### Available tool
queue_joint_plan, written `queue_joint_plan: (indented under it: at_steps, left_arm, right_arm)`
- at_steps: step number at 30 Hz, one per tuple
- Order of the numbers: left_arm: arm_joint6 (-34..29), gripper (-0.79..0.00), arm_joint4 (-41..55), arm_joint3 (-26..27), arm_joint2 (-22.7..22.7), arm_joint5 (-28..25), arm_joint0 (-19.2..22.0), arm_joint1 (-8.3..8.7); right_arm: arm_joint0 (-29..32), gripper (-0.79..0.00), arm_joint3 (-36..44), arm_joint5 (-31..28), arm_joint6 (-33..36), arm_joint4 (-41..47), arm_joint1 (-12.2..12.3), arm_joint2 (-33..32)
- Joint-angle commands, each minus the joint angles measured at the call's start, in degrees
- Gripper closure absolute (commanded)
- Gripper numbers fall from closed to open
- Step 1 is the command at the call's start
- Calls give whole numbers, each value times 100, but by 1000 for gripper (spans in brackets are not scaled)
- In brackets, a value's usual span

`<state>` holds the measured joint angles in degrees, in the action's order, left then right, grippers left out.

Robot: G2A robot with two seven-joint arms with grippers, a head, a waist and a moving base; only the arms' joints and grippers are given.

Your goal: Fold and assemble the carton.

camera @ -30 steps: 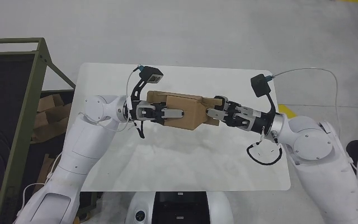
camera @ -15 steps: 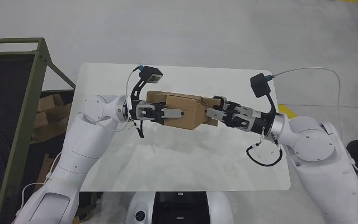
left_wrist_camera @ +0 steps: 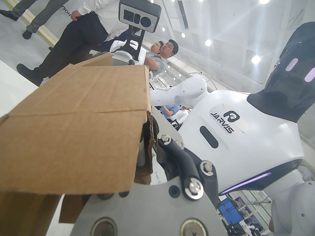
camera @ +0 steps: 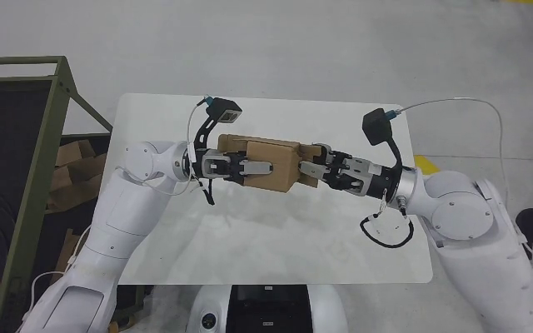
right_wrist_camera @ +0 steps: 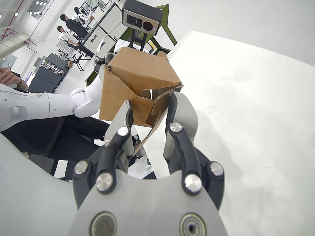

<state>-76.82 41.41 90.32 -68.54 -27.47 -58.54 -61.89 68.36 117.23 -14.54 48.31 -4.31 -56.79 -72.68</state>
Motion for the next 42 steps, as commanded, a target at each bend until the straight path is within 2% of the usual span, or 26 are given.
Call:
queue_joint_plan:
  at_steps: [1, 20, 30, 36, 42]
  left_arm:
    - [-2, 0, 6, -19, 5, 2, 9, 3]
    - [47, 0, 28, -3, 47, -47, 17, 28]
    - [48, 0, 37, 30, 67, -48, 7, 45]
    - [42, 0, 48, 12, 82, -42, 19, 53]
    - [41, 0, 65, 4, 108, -41, 35, 57]
  right_arm:
    - [-13, -265, 21, 15, -5, -4, -1, 9]
    - [-108, -252, 74, -82, 25, 178, -19, 141]
    - [-143, -215, -20, -157, 8, 264, -38, 270]
    - [-178, -95, -38, -200, 12, 314, -47, 318]
    - [-213, -46, -81, -223, 22, 352, -57, 374]
